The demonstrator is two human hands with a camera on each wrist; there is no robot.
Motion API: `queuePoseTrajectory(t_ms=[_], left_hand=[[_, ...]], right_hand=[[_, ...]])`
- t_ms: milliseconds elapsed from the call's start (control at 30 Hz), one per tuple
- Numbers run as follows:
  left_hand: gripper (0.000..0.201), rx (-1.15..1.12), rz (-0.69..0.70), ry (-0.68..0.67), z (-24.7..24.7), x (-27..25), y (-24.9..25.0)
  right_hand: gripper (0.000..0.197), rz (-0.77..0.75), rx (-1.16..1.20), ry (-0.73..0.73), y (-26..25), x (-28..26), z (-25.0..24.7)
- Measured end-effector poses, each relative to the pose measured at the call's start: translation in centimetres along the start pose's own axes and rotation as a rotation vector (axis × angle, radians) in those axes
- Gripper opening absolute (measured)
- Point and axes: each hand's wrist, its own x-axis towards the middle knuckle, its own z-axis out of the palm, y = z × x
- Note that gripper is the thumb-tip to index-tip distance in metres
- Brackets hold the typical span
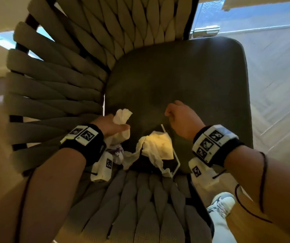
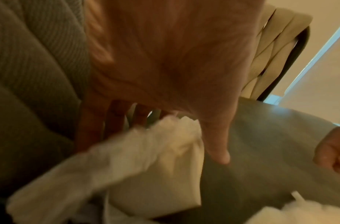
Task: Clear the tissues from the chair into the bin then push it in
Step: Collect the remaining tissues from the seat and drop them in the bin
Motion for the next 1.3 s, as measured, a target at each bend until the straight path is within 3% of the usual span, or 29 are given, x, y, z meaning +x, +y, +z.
queuePoseTrajectory(t_ms=[100,200,267,367,533,667,700,800,867,1000,1133,1300], left_hand=[[0.118,0.002,-0.034,-0.014,1.9,0.5,-0.3],[0.105,-0.028,-0.038,0.083,2.9,0.0,0.1],[0.089,-0.019,-0.048,0.107,3.3,-0.4,0.4],[0.075,-0.033,-0.057,0.112,3.2,-0.7,0.5],[0.058,-0.047,-0.029,0.146,2.4,-0.9,-1.2],[0.015,-0.027,0.127,0.137,0.4,-2.6,-2.0],[0.017,-0.032,0.173,0.102,0.0,-3.2,-2.1],[0.053,-0.082,0.273,-0.02,-0.8,-4.8,-1.6],[0.059,-0.058,0.314,-0.055,-0.9,-5.3,-0.7],[0.047,-0.06,0.344,-0.123,-0.5,-5.2,1.2],[0.03,-0.081,0.358,-0.194,0.3,-4.7,2.3],[0.033,-0.063,0.356,-0.278,0.6,-4.2,2.5]], right_hand=[[0.031,-0.132,-0.084,-0.078,-2.0,-2.3,2.2],[0.07,-0.165,-0.21,-0.193,-2.2,-3.4,4.5],[0.083,-0.173,-0.297,-0.245,-2.1,-3.4,5.7],[0.077,-0.177,-0.362,-0.213,-2.3,-2.8,6.8],[0.06,-0.131,-0.25,-0.185,-2.4,-1.9,7.0],[0.055,-0.091,-0.143,-0.154,-2.3,-2.1,7.2],[0.054,-0.081,-0.121,-0.136,-2.3,-2.2,7.3],[0.057,-0.021,-0.097,-0.079,-2.5,-2.4,7.4],[0.066,0.036,-0.096,-0.046,-2.6,-2.6,7.2],[0.079,0.105,-0.096,-0.049,-2.7,-2.9,6.7],[0.074,0.168,-0.113,-0.116,-3.2,-2.1,5.7],[0.066,0.234,-0.064,-0.226,-3.7,-0.5,4.5]])
